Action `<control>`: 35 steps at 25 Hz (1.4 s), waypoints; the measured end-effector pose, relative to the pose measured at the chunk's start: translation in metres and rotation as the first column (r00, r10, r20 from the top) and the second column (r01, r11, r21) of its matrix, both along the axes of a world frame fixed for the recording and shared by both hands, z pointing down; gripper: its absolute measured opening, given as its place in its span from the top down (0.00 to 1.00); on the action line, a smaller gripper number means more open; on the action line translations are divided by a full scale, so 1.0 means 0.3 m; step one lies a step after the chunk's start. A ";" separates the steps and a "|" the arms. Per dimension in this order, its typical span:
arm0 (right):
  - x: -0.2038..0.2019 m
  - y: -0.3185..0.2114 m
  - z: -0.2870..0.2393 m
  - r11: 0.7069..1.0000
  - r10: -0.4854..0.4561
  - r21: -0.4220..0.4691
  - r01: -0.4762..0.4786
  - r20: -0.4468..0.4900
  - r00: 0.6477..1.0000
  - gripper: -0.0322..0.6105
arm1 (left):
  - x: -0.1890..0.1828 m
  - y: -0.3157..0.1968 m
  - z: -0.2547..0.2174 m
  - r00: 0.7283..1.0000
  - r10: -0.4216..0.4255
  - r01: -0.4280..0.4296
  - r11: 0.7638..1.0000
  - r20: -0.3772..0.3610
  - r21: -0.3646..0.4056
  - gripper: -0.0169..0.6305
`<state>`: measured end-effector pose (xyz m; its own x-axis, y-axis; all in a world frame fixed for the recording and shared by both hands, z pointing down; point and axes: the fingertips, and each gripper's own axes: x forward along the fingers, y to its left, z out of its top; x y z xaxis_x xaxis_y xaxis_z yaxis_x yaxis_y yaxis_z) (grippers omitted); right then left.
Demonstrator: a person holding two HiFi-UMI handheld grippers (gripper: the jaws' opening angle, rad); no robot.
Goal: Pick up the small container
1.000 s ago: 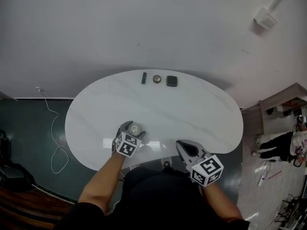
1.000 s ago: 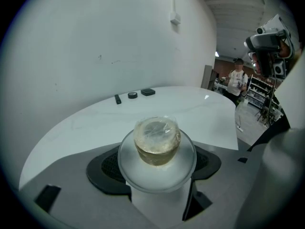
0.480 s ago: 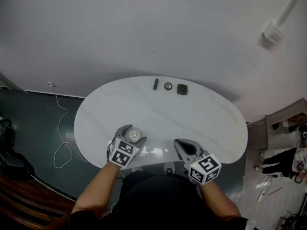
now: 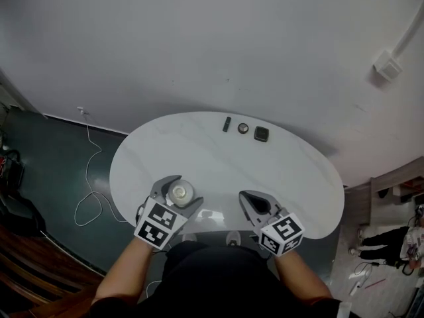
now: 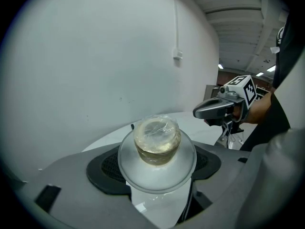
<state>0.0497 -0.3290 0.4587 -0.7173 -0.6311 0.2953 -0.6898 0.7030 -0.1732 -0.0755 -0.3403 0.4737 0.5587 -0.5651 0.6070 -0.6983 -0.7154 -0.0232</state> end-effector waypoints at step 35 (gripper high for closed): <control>0.041 -0.003 -0.026 0.998 0.053 0.020 -0.053 0.021 0.998 0.95 | 0.046 0.069 -0.083 0.998 0.057 -0.058 0.998 0.038 0.032 0.44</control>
